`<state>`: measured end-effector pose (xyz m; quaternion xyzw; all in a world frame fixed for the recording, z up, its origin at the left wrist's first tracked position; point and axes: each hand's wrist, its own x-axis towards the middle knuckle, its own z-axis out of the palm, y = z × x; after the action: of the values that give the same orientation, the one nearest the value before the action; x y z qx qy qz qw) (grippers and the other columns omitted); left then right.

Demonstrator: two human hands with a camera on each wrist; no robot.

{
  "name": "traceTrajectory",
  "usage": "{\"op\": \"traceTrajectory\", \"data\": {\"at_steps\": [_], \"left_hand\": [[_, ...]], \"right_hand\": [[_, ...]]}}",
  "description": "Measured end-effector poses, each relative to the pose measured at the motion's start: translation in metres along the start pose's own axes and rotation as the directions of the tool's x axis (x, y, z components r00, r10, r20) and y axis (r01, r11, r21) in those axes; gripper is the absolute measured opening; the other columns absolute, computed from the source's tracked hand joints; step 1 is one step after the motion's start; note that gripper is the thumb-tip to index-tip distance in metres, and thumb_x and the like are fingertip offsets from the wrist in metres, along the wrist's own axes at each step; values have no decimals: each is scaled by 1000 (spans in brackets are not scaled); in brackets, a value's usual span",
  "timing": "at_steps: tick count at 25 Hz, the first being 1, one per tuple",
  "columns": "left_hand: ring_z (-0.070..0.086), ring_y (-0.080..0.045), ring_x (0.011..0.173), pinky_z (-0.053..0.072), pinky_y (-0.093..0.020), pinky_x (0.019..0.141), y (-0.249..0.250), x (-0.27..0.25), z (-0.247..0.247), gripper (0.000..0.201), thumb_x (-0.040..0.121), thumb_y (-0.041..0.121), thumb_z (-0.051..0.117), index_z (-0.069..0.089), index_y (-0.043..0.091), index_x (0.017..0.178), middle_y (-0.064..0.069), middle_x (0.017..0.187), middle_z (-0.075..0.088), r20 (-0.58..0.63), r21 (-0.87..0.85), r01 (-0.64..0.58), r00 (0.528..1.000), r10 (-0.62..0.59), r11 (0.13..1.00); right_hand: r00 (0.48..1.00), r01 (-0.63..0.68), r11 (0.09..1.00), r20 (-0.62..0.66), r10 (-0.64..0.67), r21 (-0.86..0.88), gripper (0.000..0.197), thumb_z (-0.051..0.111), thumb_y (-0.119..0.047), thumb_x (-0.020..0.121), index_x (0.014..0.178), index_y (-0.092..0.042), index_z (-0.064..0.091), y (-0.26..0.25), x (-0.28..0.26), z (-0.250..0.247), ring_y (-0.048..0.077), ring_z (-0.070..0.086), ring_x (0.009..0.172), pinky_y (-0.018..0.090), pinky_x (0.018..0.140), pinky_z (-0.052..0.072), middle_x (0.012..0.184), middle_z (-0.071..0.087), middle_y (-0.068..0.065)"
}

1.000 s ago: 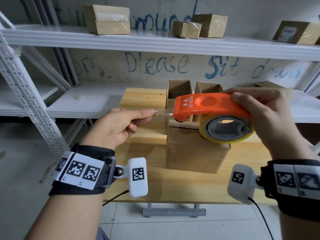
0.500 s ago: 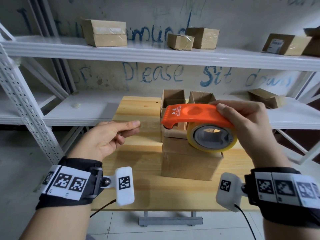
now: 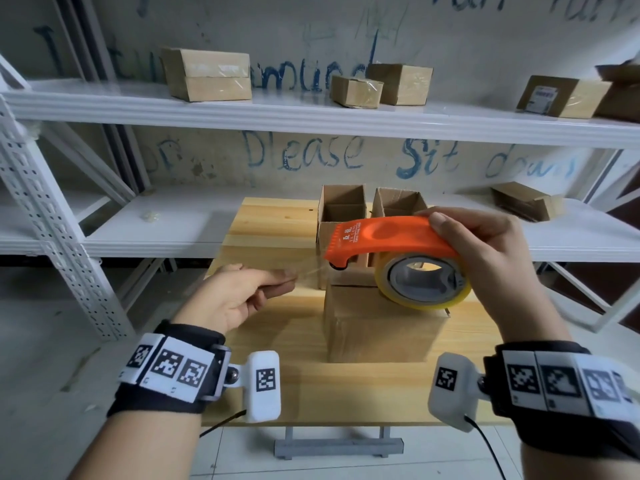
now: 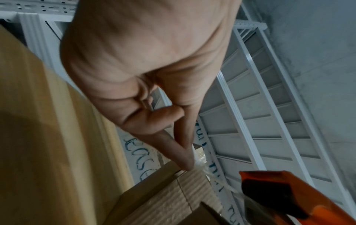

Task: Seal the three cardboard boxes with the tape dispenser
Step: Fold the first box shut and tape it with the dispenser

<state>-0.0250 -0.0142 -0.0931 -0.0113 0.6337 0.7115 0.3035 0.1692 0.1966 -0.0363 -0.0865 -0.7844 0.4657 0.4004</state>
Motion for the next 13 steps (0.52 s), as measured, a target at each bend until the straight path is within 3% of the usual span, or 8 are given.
{"op": "traceTrajectory", "data": {"at_steps": [4, 6, 9, 13], "left_hand": [[75, -12, 62, 36, -8, 35, -17, 0, 8, 8, 84, -2, 73, 67, -1, 90, -8, 78, 78, 94, 20, 95, 991, -97, 995], [75, -13, 63, 43, -9, 38, -26, 0, 12, 12, 80, -2, 75, 68, -2, 90, -10, 79, 77, 128, 3, 131, 983, -131, 991], [75, -14, 63, 49, -12, 42, -32, 1, 17, 6, 83, -4, 74, 69, -1, 79, -12, 78, 76, 156, -22, 163, 975, -157, 986], [73, -12, 60, 53, -12, 46, -33, -1, 17, 9, 89, -3, 69, 71, -3, 80, -10, 75, 75, 190, -17, 201, 963, -194, 980]], "right_hand": [[999, -26, 1000, 21, 26, -6, 17, 61, -22, 95, 98, -20, 78, 2, 1, 2, 21, 70, 87, 32, 75, 55, 89, 76, 2], [999, -27, 1000, 21, 27, -10, 17, 61, -23, 96, 97, -21, 78, 2, 0, 4, 19, 70, 87, 30, 76, 54, 89, 76, 1], [1000, -22, 1000, 19, 22, -13, 18, 59, -21, 97, 96, -21, 78, 2, 0, 6, 15, 69, 83, 20, 71, 52, 86, 75, -1], [1000, -18, 1000, 14, 19, -26, 20, 57, -19, 97, 98, -16, 77, 0, 0, 8, 16, 69, 82, 21, 71, 52, 85, 75, 1]]}}
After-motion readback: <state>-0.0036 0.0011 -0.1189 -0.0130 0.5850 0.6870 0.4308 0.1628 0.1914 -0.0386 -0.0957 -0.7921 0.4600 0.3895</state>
